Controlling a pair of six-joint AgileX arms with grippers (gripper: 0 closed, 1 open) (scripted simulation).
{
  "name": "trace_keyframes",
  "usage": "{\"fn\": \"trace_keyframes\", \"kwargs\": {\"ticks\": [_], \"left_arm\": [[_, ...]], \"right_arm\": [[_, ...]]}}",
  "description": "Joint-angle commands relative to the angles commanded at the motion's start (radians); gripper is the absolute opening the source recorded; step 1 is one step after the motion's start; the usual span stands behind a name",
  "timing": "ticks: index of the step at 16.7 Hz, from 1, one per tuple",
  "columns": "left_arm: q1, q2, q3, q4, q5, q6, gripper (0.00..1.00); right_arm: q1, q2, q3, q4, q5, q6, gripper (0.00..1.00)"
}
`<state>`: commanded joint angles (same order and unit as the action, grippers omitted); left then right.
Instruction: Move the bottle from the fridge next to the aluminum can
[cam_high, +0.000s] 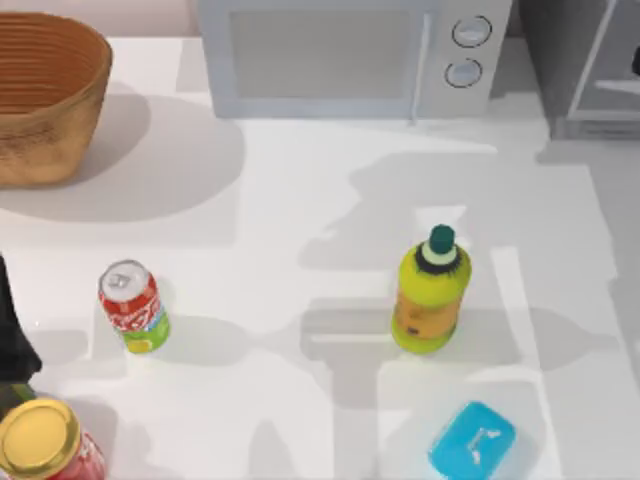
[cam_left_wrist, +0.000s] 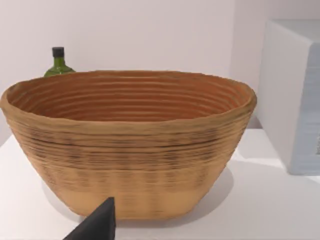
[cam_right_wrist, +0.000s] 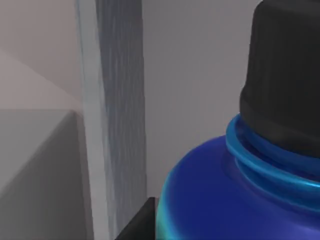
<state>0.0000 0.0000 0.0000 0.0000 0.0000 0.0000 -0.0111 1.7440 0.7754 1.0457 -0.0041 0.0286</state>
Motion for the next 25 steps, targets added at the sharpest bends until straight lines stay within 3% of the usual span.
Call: {"fn": "trace_keyframes", "kwargs": {"ticks": [11,15,19,25], "left_arm": [[0.0,0.0,0.0,0.0,0.0,0.0,1.0],[0.0,0.0,0.0,0.0,0.0,0.0,1.0],[0.0,0.0,0.0,0.0,0.0,0.0,1.0],[0.0,0.0,0.0,0.0,0.0,0.0,1.0]], "right_arm": [[0.848,0.224,0.242,-0.007,0.805,0.096,0.0],[1.077,0.349,0.245,-0.022,1.05,0.125,0.0],[1.15,0.436,0.211,-0.031,1.169,0.14,0.0],[1.148,0.434,0.21,-0.033,1.169,0.144,0.0]]}}
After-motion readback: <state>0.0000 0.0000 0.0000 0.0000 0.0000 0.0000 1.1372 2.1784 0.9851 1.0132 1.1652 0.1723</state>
